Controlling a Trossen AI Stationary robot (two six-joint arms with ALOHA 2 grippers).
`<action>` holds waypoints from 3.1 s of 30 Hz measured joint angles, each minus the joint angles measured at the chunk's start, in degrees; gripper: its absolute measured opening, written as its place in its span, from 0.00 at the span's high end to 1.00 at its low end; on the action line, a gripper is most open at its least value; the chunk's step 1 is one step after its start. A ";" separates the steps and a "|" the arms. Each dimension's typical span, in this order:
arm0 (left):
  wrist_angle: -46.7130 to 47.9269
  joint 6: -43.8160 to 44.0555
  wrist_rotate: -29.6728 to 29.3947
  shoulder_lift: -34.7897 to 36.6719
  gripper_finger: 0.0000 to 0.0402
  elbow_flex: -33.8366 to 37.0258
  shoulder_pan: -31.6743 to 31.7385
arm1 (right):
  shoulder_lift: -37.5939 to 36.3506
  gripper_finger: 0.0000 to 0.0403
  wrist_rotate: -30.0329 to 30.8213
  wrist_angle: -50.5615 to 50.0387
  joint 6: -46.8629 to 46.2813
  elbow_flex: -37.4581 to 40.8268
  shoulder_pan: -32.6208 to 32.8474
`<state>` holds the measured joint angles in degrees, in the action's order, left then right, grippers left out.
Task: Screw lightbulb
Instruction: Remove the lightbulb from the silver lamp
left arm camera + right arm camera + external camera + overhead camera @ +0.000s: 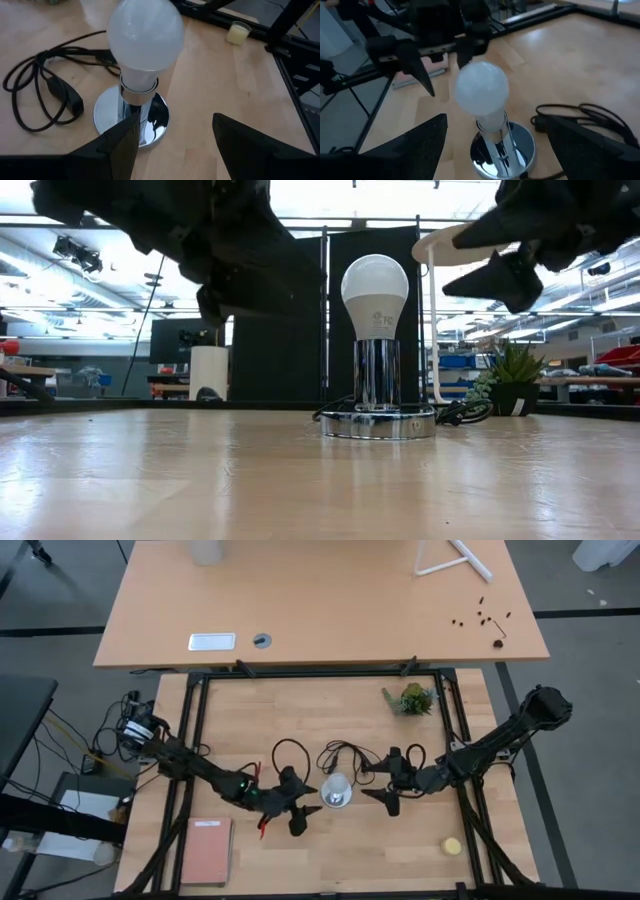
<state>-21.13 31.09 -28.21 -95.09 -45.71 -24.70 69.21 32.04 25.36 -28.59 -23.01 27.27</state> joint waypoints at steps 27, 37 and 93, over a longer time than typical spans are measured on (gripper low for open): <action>-8.41 -16.86 -6.82 -10.95 0.37 -0.02 -1.06 | 12.12 0.14 2.48 3.04 -16.66 0.55 -0.22; -14.47 -20.52 -2.32 -15.17 0.37 -0.04 6.31 | 9.89 0.14 1.59 -8.05 -12.36 -4.00 -2.82; -52.82 -26.29 21.20 -31.27 0.38 -2.37 19.33 | 6.03 0.14 -7.45 -38.95 -15.36 -12.94 -14.86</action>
<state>-73.96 4.80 -7.01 -126.36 -48.08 -5.37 75.24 24.59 -13.58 -43.94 -35.96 12.41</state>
